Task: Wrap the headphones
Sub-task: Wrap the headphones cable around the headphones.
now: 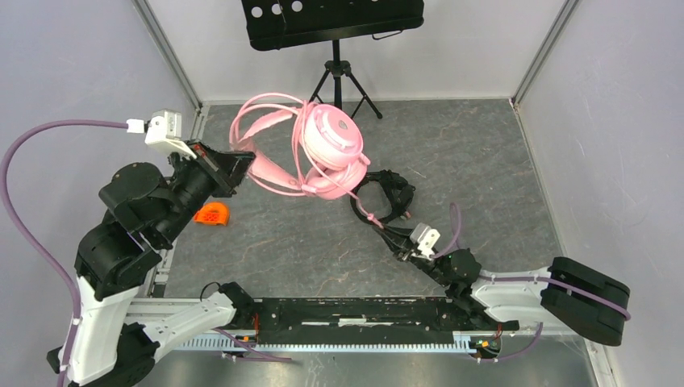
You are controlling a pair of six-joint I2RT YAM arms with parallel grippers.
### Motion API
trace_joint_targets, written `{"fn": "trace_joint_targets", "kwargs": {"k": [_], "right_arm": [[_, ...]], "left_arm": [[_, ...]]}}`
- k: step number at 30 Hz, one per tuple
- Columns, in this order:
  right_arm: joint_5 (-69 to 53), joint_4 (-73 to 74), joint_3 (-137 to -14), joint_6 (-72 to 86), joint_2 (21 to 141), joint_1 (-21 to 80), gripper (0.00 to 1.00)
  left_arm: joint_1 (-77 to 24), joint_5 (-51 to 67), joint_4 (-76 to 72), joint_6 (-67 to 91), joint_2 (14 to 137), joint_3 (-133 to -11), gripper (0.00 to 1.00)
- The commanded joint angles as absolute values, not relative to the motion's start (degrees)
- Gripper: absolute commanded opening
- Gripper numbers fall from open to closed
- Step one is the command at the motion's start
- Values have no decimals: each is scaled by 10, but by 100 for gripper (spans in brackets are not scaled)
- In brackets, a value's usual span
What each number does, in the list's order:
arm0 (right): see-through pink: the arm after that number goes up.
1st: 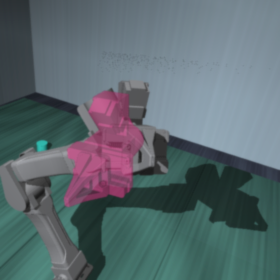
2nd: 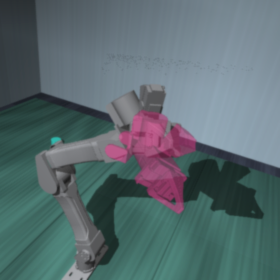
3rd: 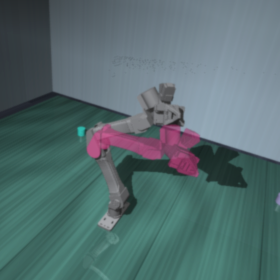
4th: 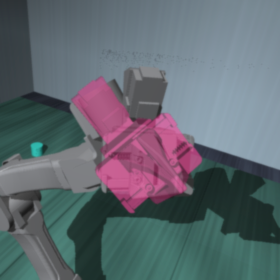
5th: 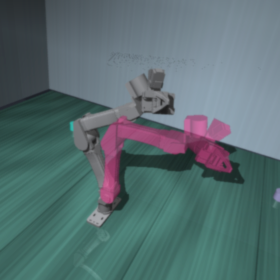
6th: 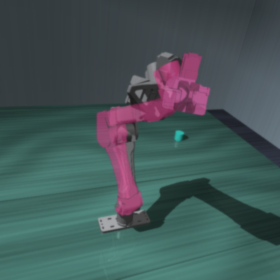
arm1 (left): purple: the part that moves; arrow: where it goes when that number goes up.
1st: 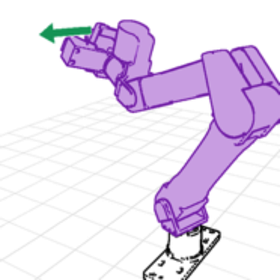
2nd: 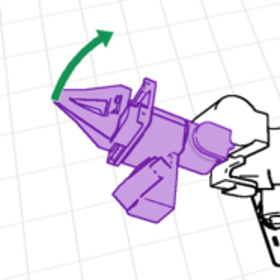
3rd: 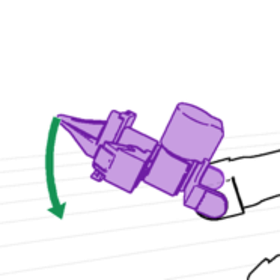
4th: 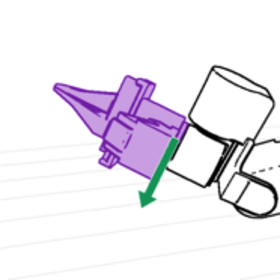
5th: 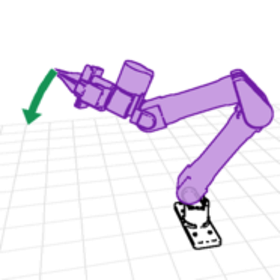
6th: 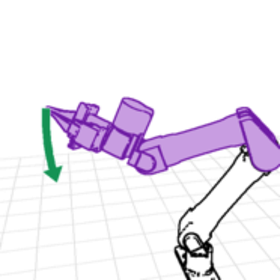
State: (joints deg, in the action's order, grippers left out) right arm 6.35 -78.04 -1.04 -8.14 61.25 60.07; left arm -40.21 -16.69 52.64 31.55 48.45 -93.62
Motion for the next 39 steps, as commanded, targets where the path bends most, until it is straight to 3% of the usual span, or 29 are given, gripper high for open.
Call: {"fn": "trace_joint_targets", "kwargs": {"k": [1,14,39], "right_arm": [[10,-762,7,-86,657,620,0],[28,-706,-78,-138,737,606,0],[-78,-650,-111,-194,798,619,0]], "left_arm": [[-399,-202,356,404,475,-917,2],[-399,-43,272,510,488,-888,2],[-399,-142,259,444,541,-894,2]]}}
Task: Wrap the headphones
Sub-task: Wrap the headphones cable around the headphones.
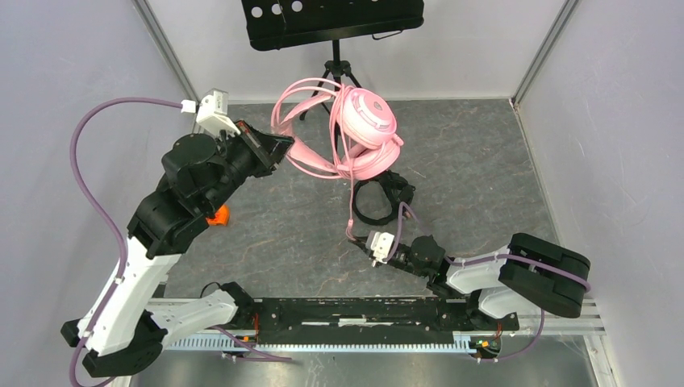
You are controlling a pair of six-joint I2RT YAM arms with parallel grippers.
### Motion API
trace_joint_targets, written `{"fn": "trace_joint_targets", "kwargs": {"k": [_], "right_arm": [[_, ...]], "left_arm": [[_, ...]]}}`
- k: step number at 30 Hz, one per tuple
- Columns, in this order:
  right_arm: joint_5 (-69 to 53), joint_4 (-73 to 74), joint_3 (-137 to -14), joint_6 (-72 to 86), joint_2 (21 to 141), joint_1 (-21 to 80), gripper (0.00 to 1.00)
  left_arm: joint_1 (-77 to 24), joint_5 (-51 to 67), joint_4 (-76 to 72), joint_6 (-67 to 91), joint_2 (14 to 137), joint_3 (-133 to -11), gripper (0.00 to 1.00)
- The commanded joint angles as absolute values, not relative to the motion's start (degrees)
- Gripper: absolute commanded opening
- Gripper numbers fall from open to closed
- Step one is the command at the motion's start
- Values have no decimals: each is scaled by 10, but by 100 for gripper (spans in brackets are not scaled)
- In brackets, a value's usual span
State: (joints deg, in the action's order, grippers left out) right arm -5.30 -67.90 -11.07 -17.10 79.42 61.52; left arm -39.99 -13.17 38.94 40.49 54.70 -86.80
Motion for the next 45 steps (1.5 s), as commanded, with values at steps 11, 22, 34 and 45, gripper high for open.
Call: {"fn": "trace_joint_targets", "kwargs": {"k": [11,22,34,45], "right_arm": [[-126,-664,-104,-213,798,644,0],[-130,-676,-99,-214,810,649,0],[-47,-718,-79,-212,833,643,0],[-68,-760,-41,-144,755,550,0]], "left_arm": [[-399,-207,244,383,591,-895,2],[-397,-251,247,350,629,-896,2],[-387,-54,263,452,615,-941,2],[-387,97,353,444,568,-963,2]]}}
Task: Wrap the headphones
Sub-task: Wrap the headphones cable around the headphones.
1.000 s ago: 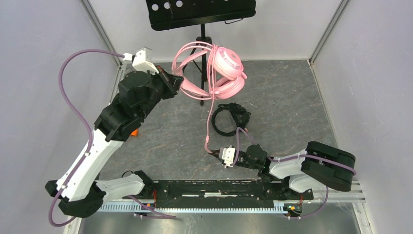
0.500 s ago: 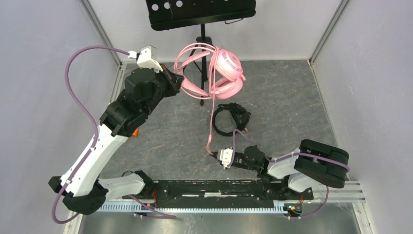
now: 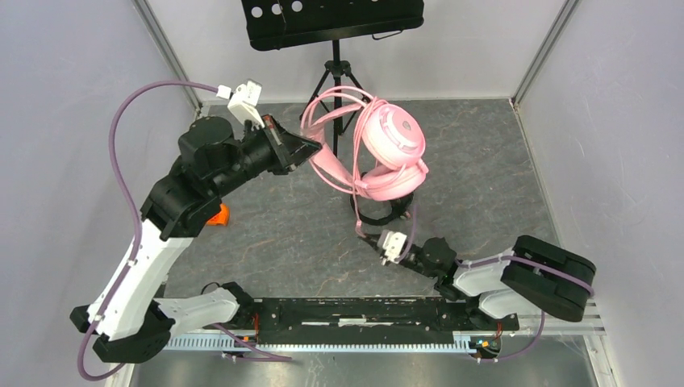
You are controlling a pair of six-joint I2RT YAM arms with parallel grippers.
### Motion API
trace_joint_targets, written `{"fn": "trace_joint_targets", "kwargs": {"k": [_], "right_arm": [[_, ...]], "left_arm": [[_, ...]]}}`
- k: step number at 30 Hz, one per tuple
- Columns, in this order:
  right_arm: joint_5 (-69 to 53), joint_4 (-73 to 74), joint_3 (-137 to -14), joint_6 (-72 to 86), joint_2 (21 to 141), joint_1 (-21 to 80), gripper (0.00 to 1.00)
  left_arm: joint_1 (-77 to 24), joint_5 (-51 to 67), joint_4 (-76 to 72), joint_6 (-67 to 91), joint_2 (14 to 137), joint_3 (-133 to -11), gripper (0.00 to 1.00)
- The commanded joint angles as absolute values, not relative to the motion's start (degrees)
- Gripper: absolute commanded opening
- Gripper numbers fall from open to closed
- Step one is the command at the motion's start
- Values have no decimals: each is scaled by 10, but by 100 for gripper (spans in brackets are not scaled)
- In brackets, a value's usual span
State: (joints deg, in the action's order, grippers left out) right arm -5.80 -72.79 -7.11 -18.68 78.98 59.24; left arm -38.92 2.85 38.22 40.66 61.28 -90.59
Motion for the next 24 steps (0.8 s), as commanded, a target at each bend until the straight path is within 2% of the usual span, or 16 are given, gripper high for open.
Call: {"fn": "trace_joint_targets", "kwargs": {"k": [1,14,21,24], "right_arm": [[-68,-757,-35,-139,742,537,0],[-98,-646,-44,-119,603,408,0],[-147,-567,-96,-91,548,321,0],[-157,-523,-127,-93,531,301,0]], "left_arm": [[-387,95,377,426,565,-968,2],[-387,65,601,202,590,-1055,2],[-387,117,657,56,608,-1015,2],[-387,73,665,18,614,-991,2]]}}
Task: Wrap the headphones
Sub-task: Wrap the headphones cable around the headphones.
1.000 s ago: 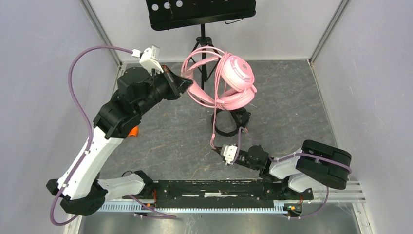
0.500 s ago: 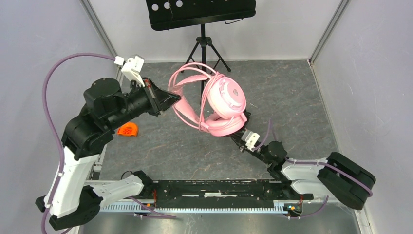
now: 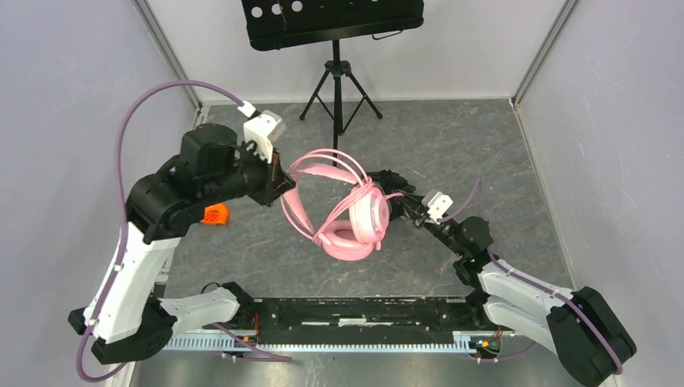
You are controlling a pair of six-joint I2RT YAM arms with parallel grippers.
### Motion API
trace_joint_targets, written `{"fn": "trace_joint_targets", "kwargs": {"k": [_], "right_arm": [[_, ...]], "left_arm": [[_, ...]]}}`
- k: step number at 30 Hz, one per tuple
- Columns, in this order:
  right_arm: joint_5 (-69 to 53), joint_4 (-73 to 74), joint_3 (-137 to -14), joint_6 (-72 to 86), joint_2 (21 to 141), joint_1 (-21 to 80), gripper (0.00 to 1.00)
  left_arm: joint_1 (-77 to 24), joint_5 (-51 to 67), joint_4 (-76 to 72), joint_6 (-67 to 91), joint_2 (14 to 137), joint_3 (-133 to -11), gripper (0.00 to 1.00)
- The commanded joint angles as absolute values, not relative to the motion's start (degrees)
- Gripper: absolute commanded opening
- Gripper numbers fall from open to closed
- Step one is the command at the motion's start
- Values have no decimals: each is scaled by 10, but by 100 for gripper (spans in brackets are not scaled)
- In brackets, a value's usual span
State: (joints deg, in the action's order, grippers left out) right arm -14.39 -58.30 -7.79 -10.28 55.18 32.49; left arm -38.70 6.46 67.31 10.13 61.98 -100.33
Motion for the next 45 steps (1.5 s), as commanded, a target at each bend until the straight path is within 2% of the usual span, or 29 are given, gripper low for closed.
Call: {"fn": "trace_joint_targets", "kwargs": {"k": [1,6,12,20,28,34,41,45], "right_arm": [[-157,-509,-138,-95,527,298,0],[-180,-392,-219,-90,518,284,0],[-239,-180,-357,-54,532,284,0],[-355,-68,-445,69,568,284,0],[-415,-115,-451,193,572,285,0],[-455,-255,-395,356,562,303,0],[-389,-330,-369,443,559,360,15],[-361,-372,-357,499,565,362,18]], "left_arm": [[-387,67,664,3,614,-978,2],[-387,39,643,-67,607,-911,2],[-388,-66,626,-103,625,-862,2],[-398,-178,580,-130,637,-814,2],[-427,-265,510,-149,628,-769,2],[-445,-340,504,-86,659,-773,2],[-448,-352,504,36,671,-776,2],[-449,-358,507,88,662,-767,2]]}}
